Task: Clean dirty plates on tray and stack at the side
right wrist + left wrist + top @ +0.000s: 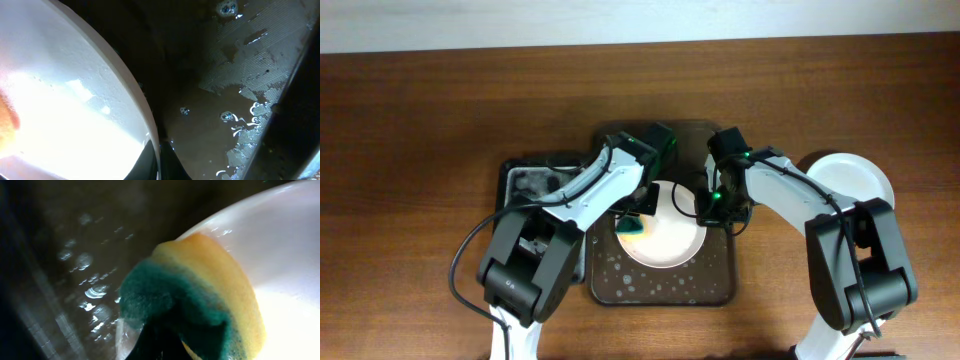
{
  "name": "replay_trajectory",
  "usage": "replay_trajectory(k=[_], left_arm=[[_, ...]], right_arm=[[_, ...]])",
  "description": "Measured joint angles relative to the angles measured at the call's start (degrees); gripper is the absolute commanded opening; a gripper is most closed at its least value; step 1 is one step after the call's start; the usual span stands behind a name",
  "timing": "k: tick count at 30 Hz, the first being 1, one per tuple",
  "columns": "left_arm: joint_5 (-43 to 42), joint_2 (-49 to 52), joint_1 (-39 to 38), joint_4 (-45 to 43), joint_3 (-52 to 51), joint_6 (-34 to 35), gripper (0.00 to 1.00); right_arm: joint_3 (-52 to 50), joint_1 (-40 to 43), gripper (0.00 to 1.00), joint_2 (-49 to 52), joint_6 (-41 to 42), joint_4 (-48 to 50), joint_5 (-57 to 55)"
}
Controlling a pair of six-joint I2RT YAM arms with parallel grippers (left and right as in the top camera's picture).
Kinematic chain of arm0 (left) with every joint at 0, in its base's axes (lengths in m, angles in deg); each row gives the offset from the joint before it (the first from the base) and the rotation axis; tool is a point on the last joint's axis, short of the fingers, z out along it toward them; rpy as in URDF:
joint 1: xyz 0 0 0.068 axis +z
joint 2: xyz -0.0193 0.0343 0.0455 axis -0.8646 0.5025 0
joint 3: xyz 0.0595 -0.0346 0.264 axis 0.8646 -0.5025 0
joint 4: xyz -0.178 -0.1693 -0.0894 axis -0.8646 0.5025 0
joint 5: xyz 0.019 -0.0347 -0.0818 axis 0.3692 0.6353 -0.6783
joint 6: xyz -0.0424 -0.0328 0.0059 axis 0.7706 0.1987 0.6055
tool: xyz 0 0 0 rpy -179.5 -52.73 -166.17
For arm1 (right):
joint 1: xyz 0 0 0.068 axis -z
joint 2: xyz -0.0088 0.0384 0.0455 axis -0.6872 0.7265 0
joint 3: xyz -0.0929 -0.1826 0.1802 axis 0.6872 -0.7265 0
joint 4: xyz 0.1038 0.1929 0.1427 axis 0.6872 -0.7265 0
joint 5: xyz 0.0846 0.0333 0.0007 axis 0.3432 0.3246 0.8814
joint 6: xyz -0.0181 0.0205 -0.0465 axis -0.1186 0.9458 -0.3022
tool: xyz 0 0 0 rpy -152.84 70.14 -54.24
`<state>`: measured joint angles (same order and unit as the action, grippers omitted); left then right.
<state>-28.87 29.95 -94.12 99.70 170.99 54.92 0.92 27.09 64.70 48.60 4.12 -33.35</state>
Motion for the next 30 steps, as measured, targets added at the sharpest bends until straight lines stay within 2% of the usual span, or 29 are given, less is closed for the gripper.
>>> replay_trajectory(k=[3, 6, 9, 10, 11, 13, 14, 16, 18, 19, 22, 24, 25, 27, 30], left_arm=[[5.6, 1.3, 0.1, 8.8, 8.0, 0.0, 0.00], [3.5, 0.5, 2.6, 12.6, 16.0, -0.7, 0.00], [-3.1, -7.9, 8.9, 18.3, 16.3, -4.9, 0.00], [-3.4, -14.4, 15.5, 20.1, 16.2, -6.6, 0.00], [-3.5, -19.6, 20.0, 19.5, 12.6, -7.6, 0.00], [-4.1, -25.1, 24.5, 7.9, -3.7, -8.6, 0.00], [-4.2, -24.4, 26.4, 0.9, -12.9, -8.7, 0.00], [-4.8, -23.0, 27.1, -10.4, -23.8, -8.9, 0.00], [-5.2, -22.9, 27.1, -11.4, -25.3, -8.9, 0.25], [-5.7, -23.2, 27.1, -10.7, -25.1, -9.3, 0.32], [-7.3, -28.9, 27.1, -9.3, -24.1, -9.6, 0.62], [-7.6, -32.7, 27.1, -8.7, -23.5, -9.7, 0.74], [-8.1, -33.0, 27.1, -7.8, -23.5, -9.8, 0.87], [-11.7, -33.0, 27.1, -5.4, -23.2, -9.8, 1.00], [-13.8, -34.8, 27.1, -4.8, -21.5, -9.8, 1.00]], right_arm=[[0.0, 0.0, 0.04, 0.0, -0.1, 0.1, 0.3], [0.0, -0.1, 0.04, 0.0, -0.1, -0.2, 0.2], [0.0, 0.0, 0.04, 0.0, -0.1, -1.2, 0.0], [0.0, 0.0, 0.04, 0.0, -0.1, -1.6, -0.1], [0.1, 0.0, 0.04, 0.0, -0.1, -1.8, -0.2], [0.0, 0.0, 0.04, 0.0, -0.1, -1.9, -0.3], [0.0, 0.0, 0.04, 0.0, -0.1, -1.9, -0.3], [0.1, 0.0, 0.04, 0.0, -0.4, -1.9, -0.4], [0.2, 0.0, 0.04, -0.1, -0.9, -2.5, -1.6], [0.2, 0.0, 0.04, -1.0, -1.0, -3.9, -3.5], [0.0, -3.1, 0.04, -15.8, -1.2, -6.3, -16.9], [0.1, -8.9, 0.04, -25.2, -1.7, -6.8, -26.4], [0.1, -11.8, 0.04, -27.2, -1.9, -7.5, -31.6], [0.1, -16.9, 0.04, -28.5, -1.9, -9.0, -40.5], [0.1, -23.6, 0.04, -28.5, -1.9, -9.1, -49.5]])
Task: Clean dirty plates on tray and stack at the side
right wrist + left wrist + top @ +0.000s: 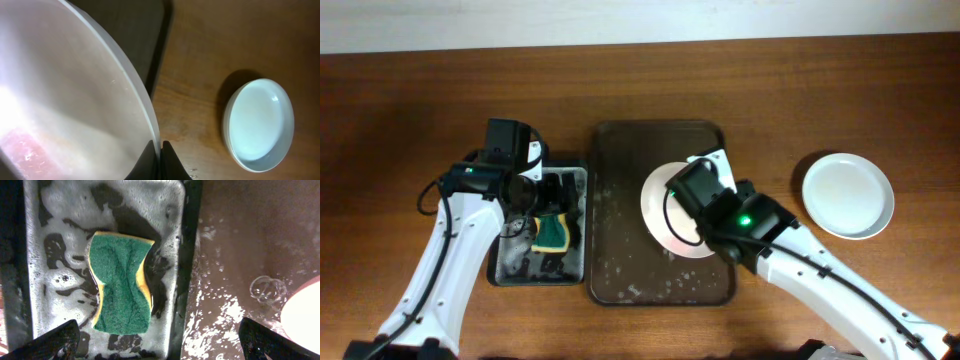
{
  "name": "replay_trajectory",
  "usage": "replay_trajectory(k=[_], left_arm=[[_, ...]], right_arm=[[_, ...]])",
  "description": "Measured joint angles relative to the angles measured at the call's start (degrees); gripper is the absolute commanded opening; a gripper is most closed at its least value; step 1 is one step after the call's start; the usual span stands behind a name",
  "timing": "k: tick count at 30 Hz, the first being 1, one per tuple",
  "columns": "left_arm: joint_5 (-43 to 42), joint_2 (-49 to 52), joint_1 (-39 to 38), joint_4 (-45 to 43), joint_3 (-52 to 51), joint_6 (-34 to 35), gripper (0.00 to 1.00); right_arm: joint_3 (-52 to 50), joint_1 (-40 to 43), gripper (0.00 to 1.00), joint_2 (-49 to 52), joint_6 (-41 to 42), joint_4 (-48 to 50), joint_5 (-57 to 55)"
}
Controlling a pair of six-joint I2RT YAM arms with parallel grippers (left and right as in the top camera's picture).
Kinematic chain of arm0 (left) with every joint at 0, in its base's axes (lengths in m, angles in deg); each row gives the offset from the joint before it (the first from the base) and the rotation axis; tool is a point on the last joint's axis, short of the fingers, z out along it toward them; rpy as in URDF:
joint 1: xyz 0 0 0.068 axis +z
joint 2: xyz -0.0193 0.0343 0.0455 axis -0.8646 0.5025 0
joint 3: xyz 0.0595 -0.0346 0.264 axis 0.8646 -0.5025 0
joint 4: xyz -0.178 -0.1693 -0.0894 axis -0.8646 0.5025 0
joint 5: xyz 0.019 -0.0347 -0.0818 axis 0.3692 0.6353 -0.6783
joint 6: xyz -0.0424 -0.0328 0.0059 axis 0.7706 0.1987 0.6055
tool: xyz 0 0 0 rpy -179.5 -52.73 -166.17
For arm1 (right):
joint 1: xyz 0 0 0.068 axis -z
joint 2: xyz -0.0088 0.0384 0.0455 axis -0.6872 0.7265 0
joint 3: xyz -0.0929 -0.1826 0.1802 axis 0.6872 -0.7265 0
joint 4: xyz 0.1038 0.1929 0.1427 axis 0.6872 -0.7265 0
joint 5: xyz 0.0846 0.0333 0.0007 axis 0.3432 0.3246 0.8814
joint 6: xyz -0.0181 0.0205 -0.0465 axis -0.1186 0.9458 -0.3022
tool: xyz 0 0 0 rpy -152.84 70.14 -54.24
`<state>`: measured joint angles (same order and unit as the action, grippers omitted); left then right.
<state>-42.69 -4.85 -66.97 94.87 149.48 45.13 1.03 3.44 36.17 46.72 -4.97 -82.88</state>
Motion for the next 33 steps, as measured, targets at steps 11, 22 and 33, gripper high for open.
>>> replay_trajectory(k=[11, 22, 33], left_arm=[[0.0, -1.4, 0.0, 0.1, 0.3, 0.0, 1.00], [6.4, 3.2, -2.2, -15.1, -11.8, 0.5, 0.42], [1.7, 8.3, -2.4, -4.2, 0.5, 0.4, 0.00]], right_arm=[[0.0, -19.2, 0.04, 0.0, 5.9, -4.3, -28.5], [-0.1, 10.9, 0.04, 3.5, 18.9, -0.7, 21.5], [-1.4, 13.2, 0.04, 15.1, 18.2, 6.4, 23.8]])
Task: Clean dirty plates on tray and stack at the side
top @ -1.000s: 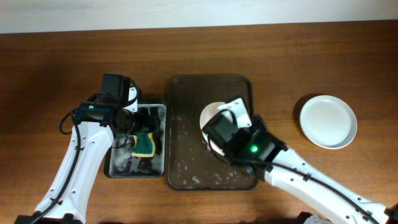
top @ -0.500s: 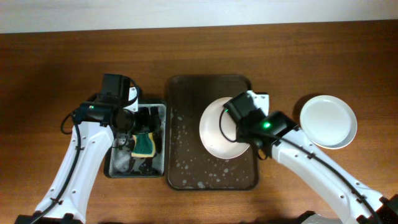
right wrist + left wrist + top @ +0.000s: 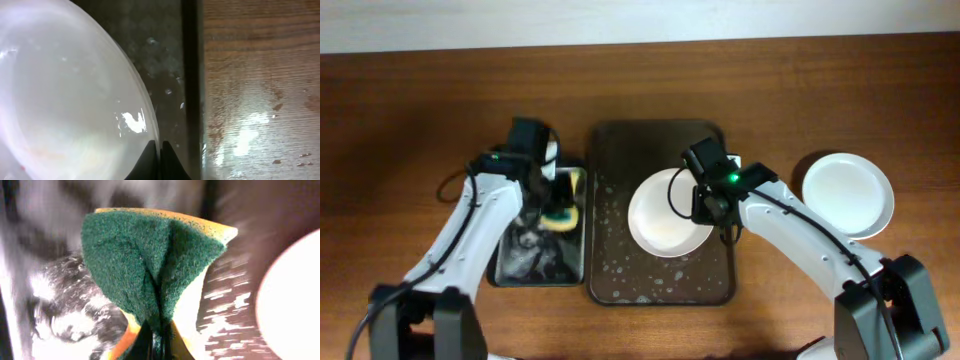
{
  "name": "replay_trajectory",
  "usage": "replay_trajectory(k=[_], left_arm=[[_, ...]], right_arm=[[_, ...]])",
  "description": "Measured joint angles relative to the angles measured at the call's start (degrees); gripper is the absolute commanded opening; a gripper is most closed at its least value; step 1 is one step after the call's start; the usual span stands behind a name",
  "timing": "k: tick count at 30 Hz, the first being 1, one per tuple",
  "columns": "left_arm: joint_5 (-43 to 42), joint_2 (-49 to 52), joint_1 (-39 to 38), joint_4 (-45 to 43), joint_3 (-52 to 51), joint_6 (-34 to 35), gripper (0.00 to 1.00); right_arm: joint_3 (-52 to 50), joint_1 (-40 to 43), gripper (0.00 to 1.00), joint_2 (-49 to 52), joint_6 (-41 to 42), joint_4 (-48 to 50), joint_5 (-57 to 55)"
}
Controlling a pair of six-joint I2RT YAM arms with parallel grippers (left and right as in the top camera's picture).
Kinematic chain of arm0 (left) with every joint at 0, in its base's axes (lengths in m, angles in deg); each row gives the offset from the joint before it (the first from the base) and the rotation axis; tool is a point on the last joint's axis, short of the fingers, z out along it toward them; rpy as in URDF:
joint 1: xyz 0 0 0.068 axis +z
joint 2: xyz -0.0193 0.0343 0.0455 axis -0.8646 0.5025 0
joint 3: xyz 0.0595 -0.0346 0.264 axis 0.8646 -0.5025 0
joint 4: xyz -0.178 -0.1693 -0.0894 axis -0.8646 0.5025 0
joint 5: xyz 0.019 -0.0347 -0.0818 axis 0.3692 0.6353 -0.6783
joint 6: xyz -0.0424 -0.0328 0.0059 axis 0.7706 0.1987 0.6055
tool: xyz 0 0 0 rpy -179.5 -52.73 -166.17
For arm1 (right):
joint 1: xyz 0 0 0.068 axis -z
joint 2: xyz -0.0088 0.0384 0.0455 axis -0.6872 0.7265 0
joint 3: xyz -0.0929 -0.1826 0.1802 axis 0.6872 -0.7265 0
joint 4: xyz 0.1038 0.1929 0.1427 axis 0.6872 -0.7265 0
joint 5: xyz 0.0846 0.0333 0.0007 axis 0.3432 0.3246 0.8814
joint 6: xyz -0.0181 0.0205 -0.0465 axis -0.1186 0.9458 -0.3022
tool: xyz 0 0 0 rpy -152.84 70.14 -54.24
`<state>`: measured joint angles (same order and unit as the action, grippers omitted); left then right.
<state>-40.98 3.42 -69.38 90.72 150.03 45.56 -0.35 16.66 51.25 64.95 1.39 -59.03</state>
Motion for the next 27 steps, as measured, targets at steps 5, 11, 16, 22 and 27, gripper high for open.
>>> replay_trajectory(k=[5, 11, 16, 22, 27], left_arm=[[-10.1, 0.2, -11.3, -9.8, 3.0, 3.8, 0.00], [-14.8, 15.8, -23.6, -21.5, 3.0, 14.8, 0.00], [1.4, 17.6, -24.7, -11.1, 5.6, 14.3, 0.00], [13.4, 19.0, -25.2, 4.1, 13.0, 13.8, 0.00], [10.0, 14.1, -20.1, 11.1, 20.3, 12.3, 0.00]], right_arm=[[0.0, 1.0, 0.04, 3.4, 0.0, 0.4, 1.1], [0.0, 1.0, 0.04, 3.5, 0.0, -0.2, 1.3], [-0.1, 1.0, 0.04, 3.7, 0.0, -0.6, 2.8], [-0.1, 0.4, 0.04, 3.7, 0.0, -0.6, 5.8], [-0.1, 0.9, 0.04, 3.7, -0.4, -2.2, 2.6]])
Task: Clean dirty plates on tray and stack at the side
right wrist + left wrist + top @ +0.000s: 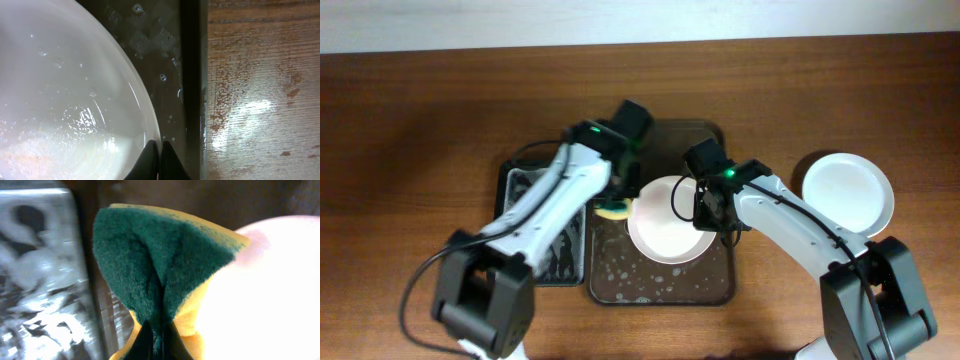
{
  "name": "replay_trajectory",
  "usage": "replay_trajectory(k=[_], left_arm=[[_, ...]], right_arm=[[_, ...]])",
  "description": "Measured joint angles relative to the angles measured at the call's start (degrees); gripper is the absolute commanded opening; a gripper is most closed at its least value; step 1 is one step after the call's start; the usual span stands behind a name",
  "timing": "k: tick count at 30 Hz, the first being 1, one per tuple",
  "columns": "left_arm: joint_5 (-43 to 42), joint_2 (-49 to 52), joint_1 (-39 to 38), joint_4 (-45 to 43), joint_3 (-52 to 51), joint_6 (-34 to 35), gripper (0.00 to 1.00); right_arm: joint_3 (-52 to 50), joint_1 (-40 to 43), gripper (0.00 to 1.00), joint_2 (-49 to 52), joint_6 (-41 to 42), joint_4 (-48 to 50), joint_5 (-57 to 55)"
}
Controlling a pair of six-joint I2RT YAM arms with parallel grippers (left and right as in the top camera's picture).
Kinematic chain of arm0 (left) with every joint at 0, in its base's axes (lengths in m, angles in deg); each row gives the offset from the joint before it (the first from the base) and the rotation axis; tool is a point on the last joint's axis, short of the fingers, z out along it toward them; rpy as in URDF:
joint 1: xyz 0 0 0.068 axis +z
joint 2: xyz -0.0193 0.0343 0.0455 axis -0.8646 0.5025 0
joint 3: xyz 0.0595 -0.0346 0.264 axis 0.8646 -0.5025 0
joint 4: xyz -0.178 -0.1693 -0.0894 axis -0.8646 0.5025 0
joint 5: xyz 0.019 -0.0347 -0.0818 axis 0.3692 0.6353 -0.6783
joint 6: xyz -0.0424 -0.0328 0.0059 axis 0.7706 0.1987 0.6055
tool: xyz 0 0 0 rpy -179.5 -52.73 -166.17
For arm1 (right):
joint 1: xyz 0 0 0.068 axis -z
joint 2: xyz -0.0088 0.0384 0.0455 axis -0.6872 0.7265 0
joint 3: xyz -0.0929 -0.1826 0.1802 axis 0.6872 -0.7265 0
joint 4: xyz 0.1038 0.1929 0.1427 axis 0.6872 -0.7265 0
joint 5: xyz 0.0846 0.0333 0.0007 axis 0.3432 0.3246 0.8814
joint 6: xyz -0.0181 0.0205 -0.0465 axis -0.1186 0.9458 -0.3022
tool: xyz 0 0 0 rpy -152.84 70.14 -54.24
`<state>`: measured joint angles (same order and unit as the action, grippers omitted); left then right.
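A white plate (665, 230) lies on the dark wet tray (660, 285). My right gripper (705, 212) is shut on the plate's right rim (150, 130), its jaws pinching the edge (159, 160). My left gripper (620, 195) is shut on a green-and-yellow sponge (160, 265), folded between its jaws, at the plate's left edge (613, 210). In the left wrist view the sponge overlaps the plate (260, 290). A clean white plate (848, 195) sits on the table at the right.
A soapy basin (535, 230) stands left of the tray, seen in the left wrist view as foamy water (40, 270). Wet wood table (260, 90) lies right of the tray's raised edge (192, 75).
My left gripper has moved right with the sponge, from over the soapy basin to the left edge of the plate on the tray. The right gripper still holds the plate's rim.
The sponge was first pressed on the plate, held by my left gripper, while the right held the rim. Then the sponge lay in the basin with the left gripper open above it. Then the left gripper was shut on it again, and it is now at the plate.
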<state>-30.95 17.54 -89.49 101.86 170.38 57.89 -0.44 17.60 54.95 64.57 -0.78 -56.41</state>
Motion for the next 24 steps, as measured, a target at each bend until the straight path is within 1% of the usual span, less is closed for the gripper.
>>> replay_trajectory(k=[2, 4, 6, 7, 9, 10, 12, 13, 15, 16, 18, 19, 20, 21, 22, 23, 24], left_arm=[[-0.3, -3.5, 7.2, 4.9, 0.3, -2.6, 0.00], [-0.6, -3.6, 12.3, 5.2, 0.0, -5.6, 0.00], [-0.5, -3.7, 17.9, 3.0, -2.1, -9.0, 0.00], [-0.3, -3.9, 19.6, -0.1, -5.8, -11.5, 0.00], [-0.4, -4.3, 19.7, -5.1, -11.6, -12.7, 0.28], [-0.5, -3.9, 19.7, -5.6, -15.5, -13.5, 0.38], [-0.6, -4.8, 19.7, -5.6, -16.3, -13.8, 0.54], [-0.5, -7.3, 19.7, -5.7, -16.3, -14.1, 0.61], [-0.6, -13.6, 19.7, -5.6, -16.3, -14.5, 0.73], [-1.9, -18.5, 19.7, -5.5, -16.3, -14.3, 0.75], [-3.7, -22.2, 19.7, -5.5, -16.3, -14.3, 0.75], [-5.2, -22.8, 19.7, -5.5, -16.3, -14.4, 0.73], [-7.2, -23.4, 19.7, -5.5, -16.3, -14.4, 0.69], [-8.1, -23.4, 19.7, -5.5, -16.3, -14.4, 0.66], [-8.0, -23.4, 19.7, -6.1, -16.7, -14.4, 0.64], [-7.6, -23.4, 19.7, -7.9, -18.8, -14.4, 0.64], [-7.2, -23.5, 19.7, -11.5, -22.1, -14.4, 0.64]], right_arm=[[0.0, 0.0, 0.04, -1.5, -3.3, -1.0, -0.3], [0.3, -0.9, 0.04, -7.3, -6.8, -2.9, -1.8], [0.8, -4.7, 0.04, -16.4, -8.9, -4.2, -7.4], [1.2, -8.2, 0.04, -20.2, -10.3, -4.1, -12.1], [1.3, -13.8, 0.04, -22.2, -12.3, -5.0, -18.1], [1.3, -17.2, 0.04, -22.3, -13.4, -5.9, -22.6], [1.3, -21.1, 0.04, -22.3, -15.7, -6.1, -32.3], [1.3, -23.2, 0.04, -22.3, -16.8, -6.1, -35.4], [1.3, -26.2, 0.04, -22.3, -18.3, -6.3, -40.6], [1.3, -28.3, 0.04, -22.3, -18.8, -6.3, -44.8], [1.3, -31.4, 0.04, -22.3, -19.9, -6.5, -50.0], [1.3, -32.4, 0.04, -22.3, -20.0, -6.5, -50.9], [1.3, -32.5, 0.04, -22.3, -17.6, -6.5, -50.4], [1.3, -30.8, 0.04, -22.3, -13.6, -6.5, -47.5], [1.2, -27.3, 0.04, -22.2, -9.0, -6.5, -42.0], [1.0, -21.9, 0.04, -21.7, -3.7, -6.4, -35.1], [0.8, -17.2, 0.04, -20.6, -0.1, -5.6, -28.6]])
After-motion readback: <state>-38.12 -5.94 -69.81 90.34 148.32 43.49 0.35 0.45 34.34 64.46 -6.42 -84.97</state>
